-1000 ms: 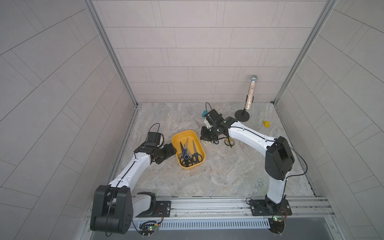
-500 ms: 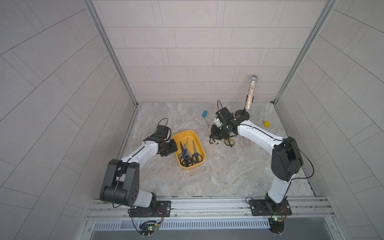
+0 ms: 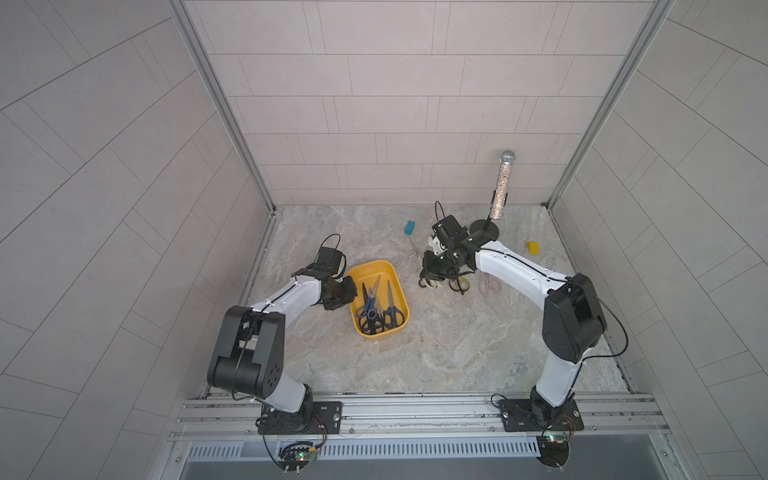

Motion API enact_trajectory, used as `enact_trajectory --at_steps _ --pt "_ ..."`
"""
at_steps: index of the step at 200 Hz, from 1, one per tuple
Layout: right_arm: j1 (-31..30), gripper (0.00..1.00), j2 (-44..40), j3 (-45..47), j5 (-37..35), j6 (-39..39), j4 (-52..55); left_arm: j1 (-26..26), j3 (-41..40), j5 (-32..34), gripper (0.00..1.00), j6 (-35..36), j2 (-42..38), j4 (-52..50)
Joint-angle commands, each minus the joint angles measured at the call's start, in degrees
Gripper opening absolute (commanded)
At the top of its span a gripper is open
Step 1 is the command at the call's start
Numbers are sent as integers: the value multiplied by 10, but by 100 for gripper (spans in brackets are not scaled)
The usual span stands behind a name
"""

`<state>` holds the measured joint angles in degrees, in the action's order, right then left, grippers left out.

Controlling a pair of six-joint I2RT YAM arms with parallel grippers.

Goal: Take the scissors out of the storage box
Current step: Pick up the storage box at the center of the board, then place the scissors at the center of the board.

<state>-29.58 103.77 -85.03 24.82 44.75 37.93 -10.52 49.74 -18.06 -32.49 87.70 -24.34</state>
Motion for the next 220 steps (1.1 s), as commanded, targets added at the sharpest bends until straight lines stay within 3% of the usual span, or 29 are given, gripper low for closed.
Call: enact_trajectory --at_steps 1,54,88,143,220 --pt "-6 0 3 -3 -30 35 -6 4 12 4 0 8 1 -9" --pt "-37 0 61 -33 -78 120 -51 84 -25 -14 0 31 -56 -34" --pt "-68 0 112 -78 -99 180 -59 137 -44 8 0 67 -113 -66" --pt "-96 0 197 -154 -148 254 -42 148 -56 15 0 100 -143 -88" --pt "-107 0 278 -232 -188 243 -6 148 -63 41 0 97 -172 -76"
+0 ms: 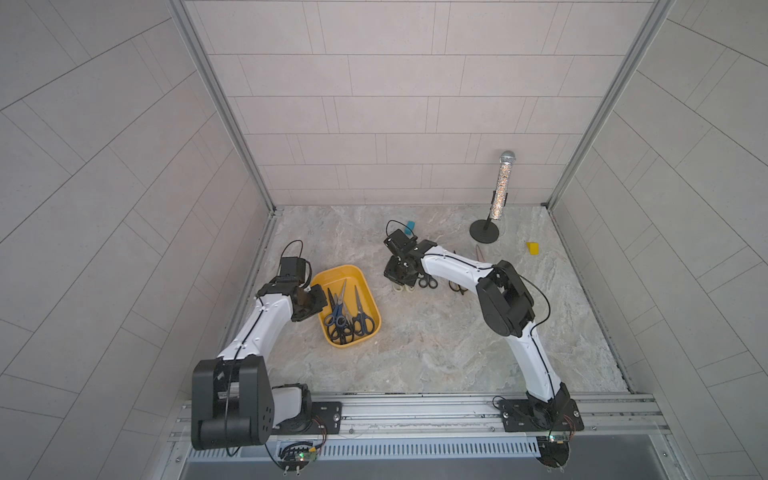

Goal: Take the scissors out of the storage box
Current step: Place the scissors at the center of the board.

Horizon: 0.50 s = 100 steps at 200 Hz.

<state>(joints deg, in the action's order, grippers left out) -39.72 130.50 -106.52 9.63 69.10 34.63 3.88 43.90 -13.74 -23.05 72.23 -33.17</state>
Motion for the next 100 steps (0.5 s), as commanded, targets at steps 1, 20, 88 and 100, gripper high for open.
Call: enact_trajectory --at_steps 1,20,88,100 --pt "-5 0 11 -18 -36 0 27 4 -5 -2 0 2 -18 12" --pt "-5 9 24 -30 -28 0 30 4 -5 -6 0 1 -18 15" --pt "-5 28 7 -59 -40 -20 47 4 -5 -13 0 -4 -13 25" --pt "-5 28 -8 -60 -40 -41 48 4 -4 -14 0 -5 -11 26"
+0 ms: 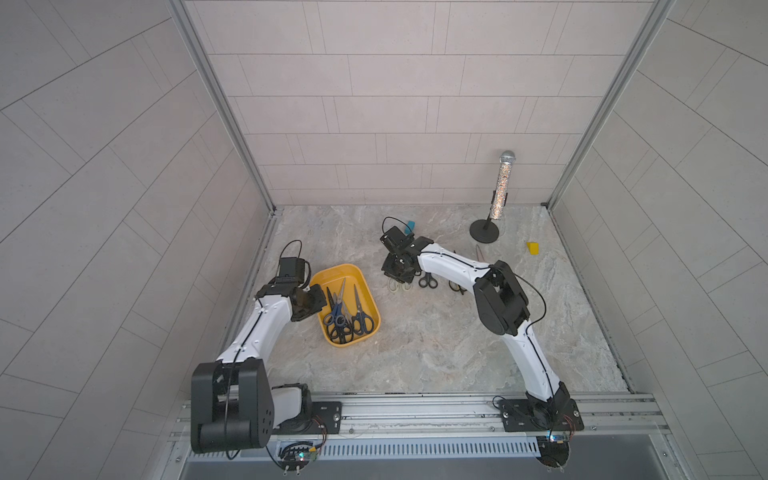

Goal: Take the scissors out of the storage box
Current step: Place the scissors at the center of the board.

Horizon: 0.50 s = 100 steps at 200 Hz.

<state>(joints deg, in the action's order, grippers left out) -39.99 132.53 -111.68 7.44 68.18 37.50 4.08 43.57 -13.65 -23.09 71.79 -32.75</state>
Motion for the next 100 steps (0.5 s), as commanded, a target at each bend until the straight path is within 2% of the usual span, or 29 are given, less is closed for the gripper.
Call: enact_trajectory --at_steps 1,35,65,100 --pt "-3 28 -29 -8 -18 -34 20 2 -1 -15 0 -4 -6 22" --pt "-13 28 -83 -5 5 -138 34 1 1 -17 0 -7 5 23" --pt "-38 28 -122 17 64 -224 37 2 2 -20 0 -14 15 24" --pt "-84 28 -138 46 113 -271 43 2 1 -23 0 -21 20 28"
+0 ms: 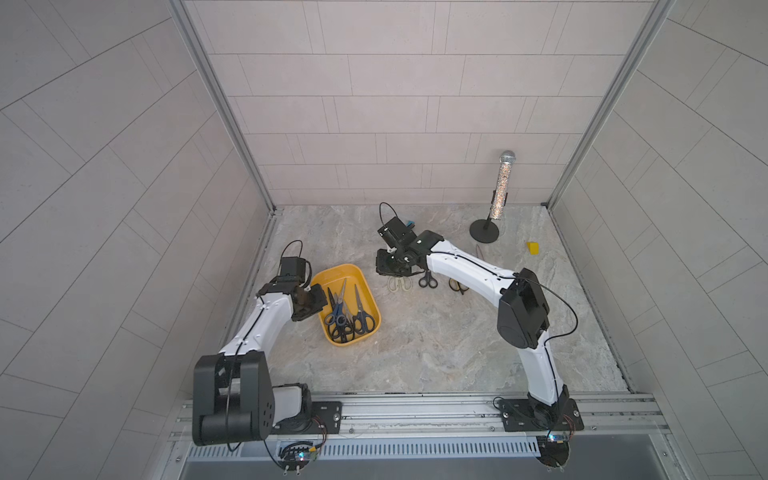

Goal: Take the scissors out of the storage box
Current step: Place the scissors at the center of the board, then pick up the scissors from the storage box.

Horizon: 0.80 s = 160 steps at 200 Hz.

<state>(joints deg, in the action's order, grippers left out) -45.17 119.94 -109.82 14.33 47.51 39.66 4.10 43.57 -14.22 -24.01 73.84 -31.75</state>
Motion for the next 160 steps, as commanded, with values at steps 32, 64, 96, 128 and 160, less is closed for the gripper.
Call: enact_trajectory --at_steps 32,64,96,128,160 --pt "-64 29 12 36 80 -66 -1 1 1 -14 0 -17 0 19" --pt "-78 30 52 11 106 -52 -5 2 1 -9 0 -22 -3 18" --pt "-81 31 90 -21 128 -39 10 2 1 -8 0 -26 0 18" --pt "-82 31 114 -32 140 -2 -11 2 1 -8 0 -32 8 19" --pt "-89 31 137 -65 131 5 1 1 2 -9 0 -35 10 19"
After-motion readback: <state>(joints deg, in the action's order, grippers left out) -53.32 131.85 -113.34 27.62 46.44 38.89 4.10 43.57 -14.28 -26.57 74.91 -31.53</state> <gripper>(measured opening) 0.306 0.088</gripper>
